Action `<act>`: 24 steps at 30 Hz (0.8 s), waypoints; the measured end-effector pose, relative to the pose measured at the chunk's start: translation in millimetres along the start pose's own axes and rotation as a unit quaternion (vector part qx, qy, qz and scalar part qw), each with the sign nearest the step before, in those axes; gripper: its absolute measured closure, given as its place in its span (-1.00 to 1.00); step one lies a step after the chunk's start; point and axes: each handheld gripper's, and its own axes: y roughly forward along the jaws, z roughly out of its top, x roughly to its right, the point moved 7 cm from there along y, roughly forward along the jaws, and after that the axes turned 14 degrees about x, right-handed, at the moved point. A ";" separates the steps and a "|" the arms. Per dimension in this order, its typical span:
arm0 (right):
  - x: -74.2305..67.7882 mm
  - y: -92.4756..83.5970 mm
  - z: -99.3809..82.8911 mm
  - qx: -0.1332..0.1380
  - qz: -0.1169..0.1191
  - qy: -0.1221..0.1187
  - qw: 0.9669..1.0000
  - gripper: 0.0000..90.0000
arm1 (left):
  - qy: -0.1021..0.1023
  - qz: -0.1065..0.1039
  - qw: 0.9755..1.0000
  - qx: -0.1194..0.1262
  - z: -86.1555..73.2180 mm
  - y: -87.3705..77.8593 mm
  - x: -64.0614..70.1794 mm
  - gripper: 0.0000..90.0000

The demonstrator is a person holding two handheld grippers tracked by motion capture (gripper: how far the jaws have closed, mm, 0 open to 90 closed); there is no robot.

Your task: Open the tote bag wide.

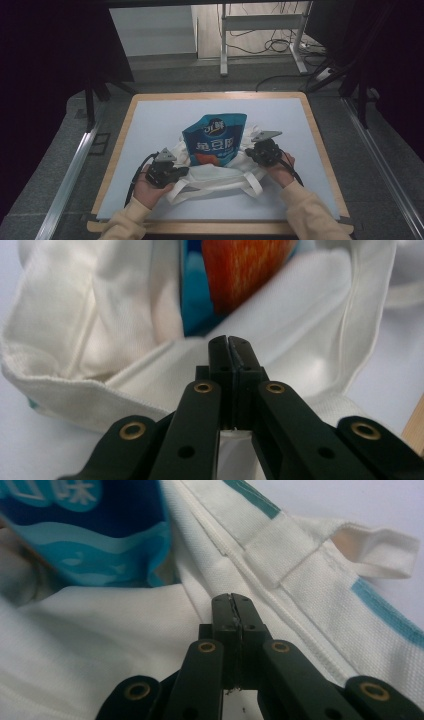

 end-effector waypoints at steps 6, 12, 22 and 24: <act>6.9 6.0 -2.4 -0.003 -0.006 0.017 1.000 0.98 | -0.002 -0.003 1.000 -0.008 -7.9 2.3 1.0 1.00; 11.0 11.4 -4.6 -0.001 -0.004 0.032 0.999 0.98 | -0.002 -0.005 1.000 -0.017 -16.9 3.8 2.2 1.00; 11.6 10.7 -3.9 0.004 -0.001 0.036 0.999 0.98 | -0.002 -0.005 1.000 -0.016 -16.8 2.8 3.0 1.00; 10.9 9.1 -2.1 0.011 -0.003 0.034 0.999 0.98 | -0.003 -0.007 1.000 -0.010 -14.3 1.2 2.3 1.00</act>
